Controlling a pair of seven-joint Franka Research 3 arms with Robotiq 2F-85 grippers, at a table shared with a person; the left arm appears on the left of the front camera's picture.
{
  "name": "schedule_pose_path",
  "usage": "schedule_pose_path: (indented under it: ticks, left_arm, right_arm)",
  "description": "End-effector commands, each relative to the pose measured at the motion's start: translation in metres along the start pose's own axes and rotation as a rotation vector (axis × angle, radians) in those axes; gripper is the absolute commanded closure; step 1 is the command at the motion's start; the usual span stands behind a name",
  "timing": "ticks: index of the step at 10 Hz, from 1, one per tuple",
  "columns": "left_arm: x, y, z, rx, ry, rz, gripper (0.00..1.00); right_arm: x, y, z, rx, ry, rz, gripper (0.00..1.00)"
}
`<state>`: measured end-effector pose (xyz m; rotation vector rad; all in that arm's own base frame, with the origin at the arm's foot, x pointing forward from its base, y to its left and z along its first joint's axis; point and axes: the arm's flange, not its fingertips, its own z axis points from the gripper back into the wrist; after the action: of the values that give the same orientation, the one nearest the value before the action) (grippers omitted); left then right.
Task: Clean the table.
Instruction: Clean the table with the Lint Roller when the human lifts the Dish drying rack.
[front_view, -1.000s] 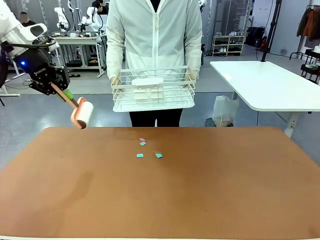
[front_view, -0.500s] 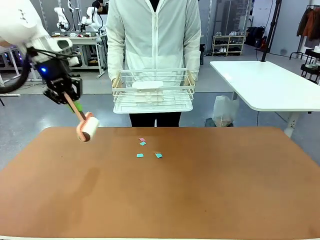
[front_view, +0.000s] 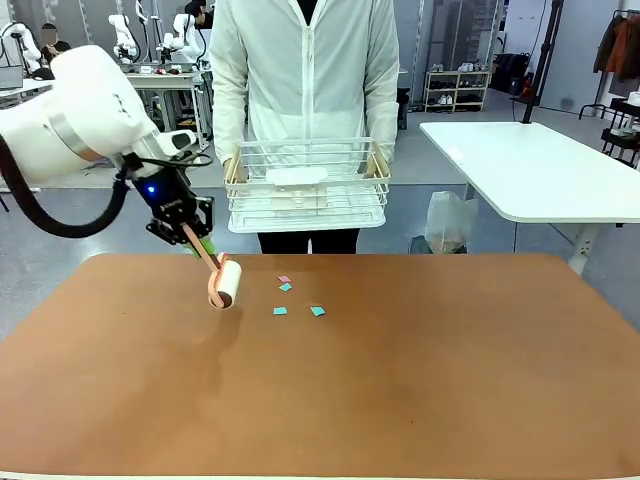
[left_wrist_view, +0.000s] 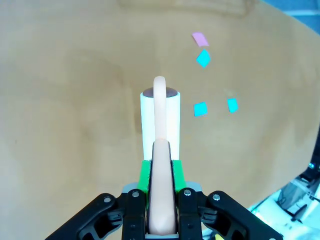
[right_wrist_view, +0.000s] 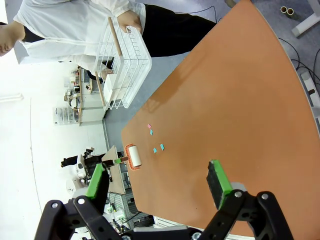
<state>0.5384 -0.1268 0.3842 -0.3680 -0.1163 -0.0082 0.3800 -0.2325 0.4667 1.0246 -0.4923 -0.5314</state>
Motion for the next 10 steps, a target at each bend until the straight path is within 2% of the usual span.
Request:
schedule_pose_path:
  ticks: [1, 2, 3, 4, 8, 10]
  left_arm:
    - [0.011, -0.001, -0.010, -0.040, -0.052, 0.009, 0.79]
    - [0.014, 0.000, -0.014, -0.044, -0.074, -0.001, 0.79]
    - [0.011, 0.002, -0.004, -0.116, -0.052, -0.050, 0.79]
    - [0.008, -0.001, -0.016, -0.008, -0.030, 0.011, 0.79]
    - [0.009, -0.001, -0.017, -0.027, -0.034, -0.001, 0.79]
    - [0.032, -0.010, -0.019, -0.010, -0.018, 0.014, 0.79]
  right_arm:
    - [-0.002, 0.000, 0.000, 0.018, -0.003, 0.013, 0.00]
    - [-0.002, 0.000, 0.000, 0.018, -0.003, 0.013, 0.00]
    - [-0.002, 0.000, 0.000, 0.018, -0.003, 0.013, 0.00]
    - [-0.002, 0.000, 0.000, 0.018, -0.003, 0.013, 0.00]
    - [-0.002, 0.000, 0.000, 0.018, -0.003, 0.013, 0.00]
    - [-0.002, 0.000, 0.000, 0.018, -0.003, 0.013, 0.00]
